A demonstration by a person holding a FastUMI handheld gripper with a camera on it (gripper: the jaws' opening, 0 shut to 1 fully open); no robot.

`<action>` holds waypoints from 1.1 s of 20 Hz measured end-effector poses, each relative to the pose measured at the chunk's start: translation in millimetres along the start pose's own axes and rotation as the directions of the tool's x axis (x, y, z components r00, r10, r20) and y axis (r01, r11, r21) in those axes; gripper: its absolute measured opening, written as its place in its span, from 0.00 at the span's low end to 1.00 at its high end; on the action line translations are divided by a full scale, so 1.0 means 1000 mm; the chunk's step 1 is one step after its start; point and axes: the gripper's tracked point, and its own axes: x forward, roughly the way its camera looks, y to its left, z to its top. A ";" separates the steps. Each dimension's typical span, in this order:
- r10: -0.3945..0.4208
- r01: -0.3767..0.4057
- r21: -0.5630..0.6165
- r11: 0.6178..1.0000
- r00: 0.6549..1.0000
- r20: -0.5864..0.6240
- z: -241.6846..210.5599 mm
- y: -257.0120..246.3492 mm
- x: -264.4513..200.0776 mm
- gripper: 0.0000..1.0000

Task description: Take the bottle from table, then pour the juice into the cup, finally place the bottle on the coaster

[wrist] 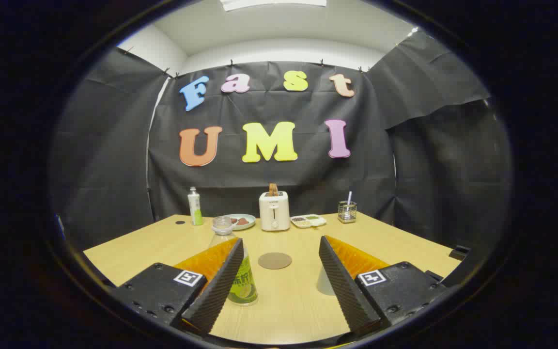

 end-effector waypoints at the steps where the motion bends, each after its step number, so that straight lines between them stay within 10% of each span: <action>1: 0.006 -0.006 0.001 1.000 1.000 0.004 0.000 0.002 0.000 1.00; 22: 0.044 -0.044 -0.027 0.999 0.999 0.023 -0.001 0.003 -0.005 1.00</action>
